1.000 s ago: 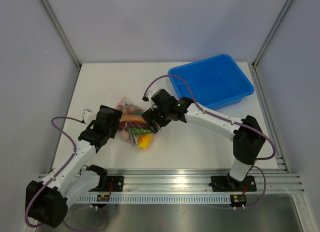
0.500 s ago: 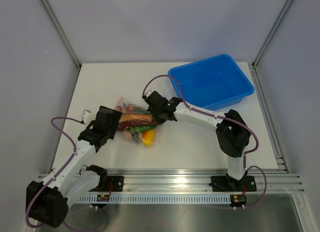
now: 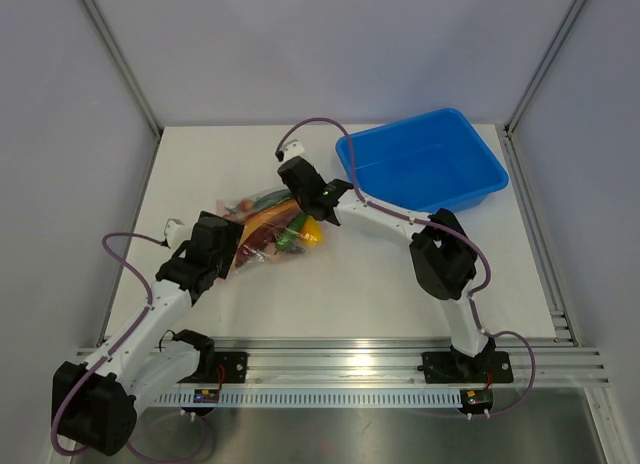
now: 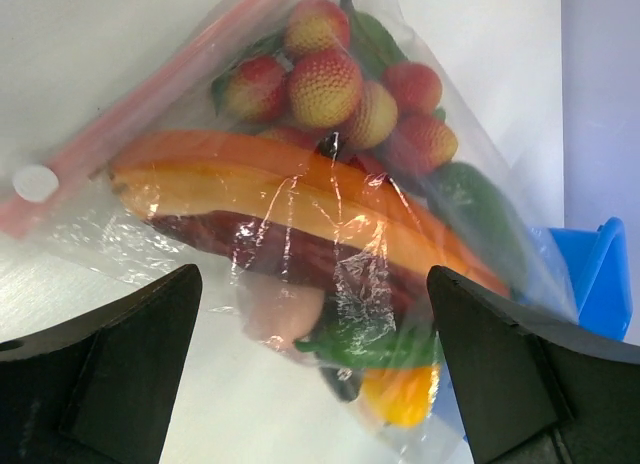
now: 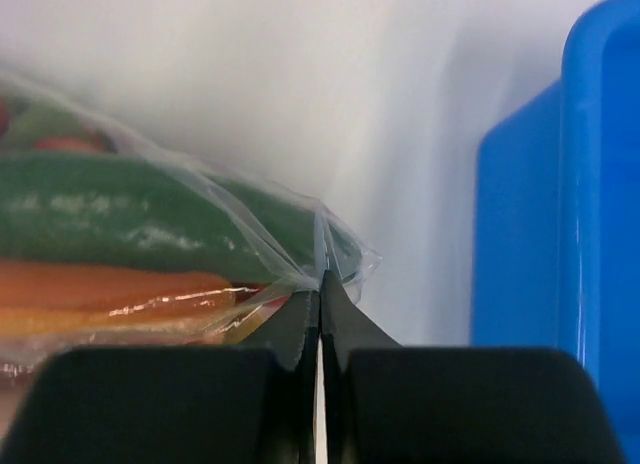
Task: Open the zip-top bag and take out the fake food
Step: Adjust the zipper food storage bag at the center of the board.
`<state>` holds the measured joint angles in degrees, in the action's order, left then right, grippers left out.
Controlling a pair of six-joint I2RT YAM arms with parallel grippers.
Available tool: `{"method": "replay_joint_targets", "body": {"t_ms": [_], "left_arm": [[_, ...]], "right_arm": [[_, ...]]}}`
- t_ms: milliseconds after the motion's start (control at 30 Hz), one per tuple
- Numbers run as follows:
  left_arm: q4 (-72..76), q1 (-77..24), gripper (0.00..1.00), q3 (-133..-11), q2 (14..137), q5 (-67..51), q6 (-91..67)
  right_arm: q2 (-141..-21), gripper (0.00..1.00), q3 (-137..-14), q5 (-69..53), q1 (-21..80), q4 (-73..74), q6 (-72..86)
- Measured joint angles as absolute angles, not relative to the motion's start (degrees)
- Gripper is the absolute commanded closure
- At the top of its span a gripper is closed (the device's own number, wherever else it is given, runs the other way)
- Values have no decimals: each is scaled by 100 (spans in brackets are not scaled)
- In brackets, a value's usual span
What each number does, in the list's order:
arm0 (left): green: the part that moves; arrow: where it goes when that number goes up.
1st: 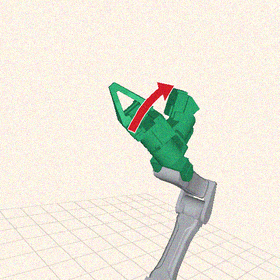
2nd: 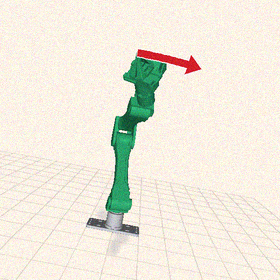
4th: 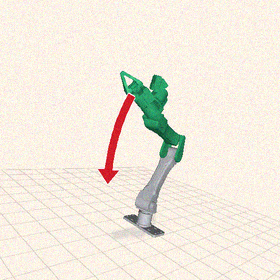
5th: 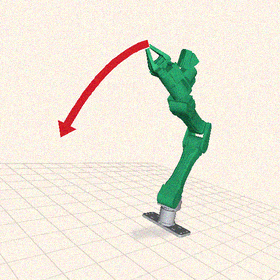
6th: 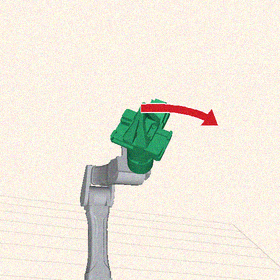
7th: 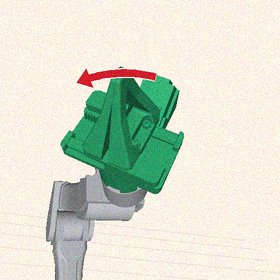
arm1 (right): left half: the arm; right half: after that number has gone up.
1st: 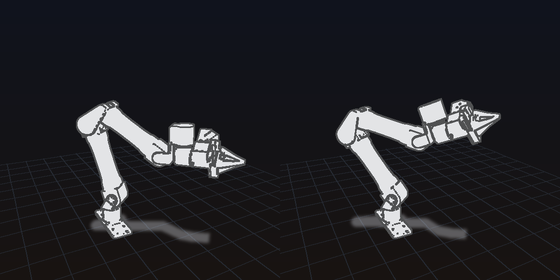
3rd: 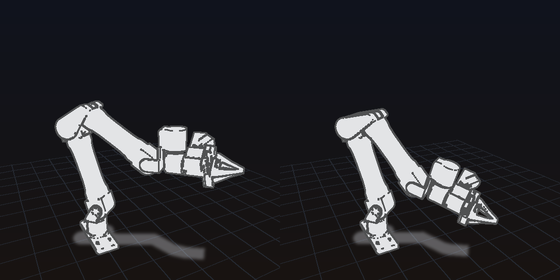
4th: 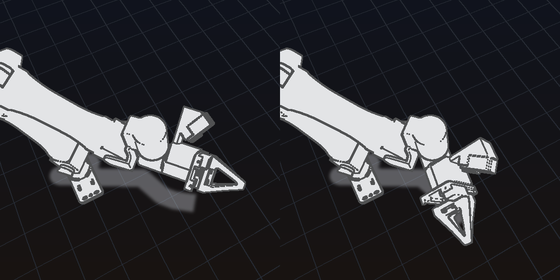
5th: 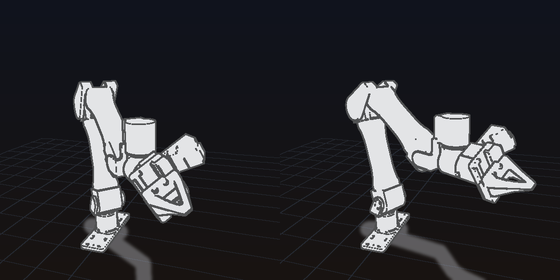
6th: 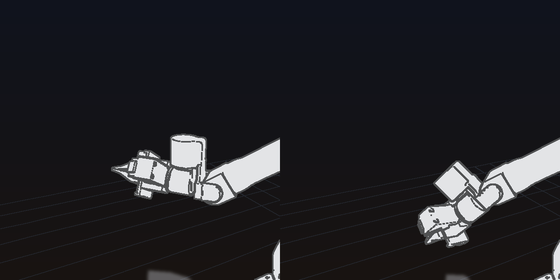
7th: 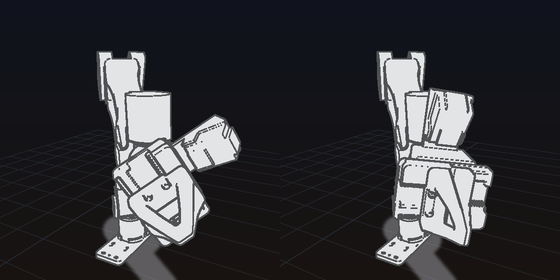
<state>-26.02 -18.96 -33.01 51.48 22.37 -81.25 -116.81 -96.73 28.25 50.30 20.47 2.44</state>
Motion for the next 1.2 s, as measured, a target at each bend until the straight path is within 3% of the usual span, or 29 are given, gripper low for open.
{"method": "replay_joint_targets", "body": {"t_ms": [33, 67, 133, 167, 200, 400, 800, 1200], "left_arm": [[-2602, -1896, 1, -3301, 5148, 2235, -8101], [-2602, -1896, 1, -3301, 5148, 2237, -8086], [-2600, -1896, 1, -3301, 5148, 2237, -8068], [-2598, -1896, 1, -3301, 5148, 2237, -8060], [-2596, -1896, 1, -3301, 5148, 2237, -8053], [-2598, -1896, 1, -3301, 5148, 2246, -8005], [-2565, -1374, 1, -3301, 5177, 1920, -7664], [-2554, -676, 1, -3846, 6569, 567, -6847]], "right_arm": [[-11869, 100, -9867, 2880, 4989, 1968, 213], [-12038, 93, -10038, 2923, 4950, 1916, 187], [-12291, 59, -10298, 3020, 4901, 1872, 183], [-12398, 24, -10427, 3096, 4884, 1868, 183], [-12473, 20, -10530, 3131, 4869, 1865, 178], [-12422, 15, -10643, 3155, 4858, 1859, 257], [-10545, 17, -8715, 1922, 4860, 1793, 1044], [-10790, 15, -8781, 1629, 5022, 2622, 1284]]}}
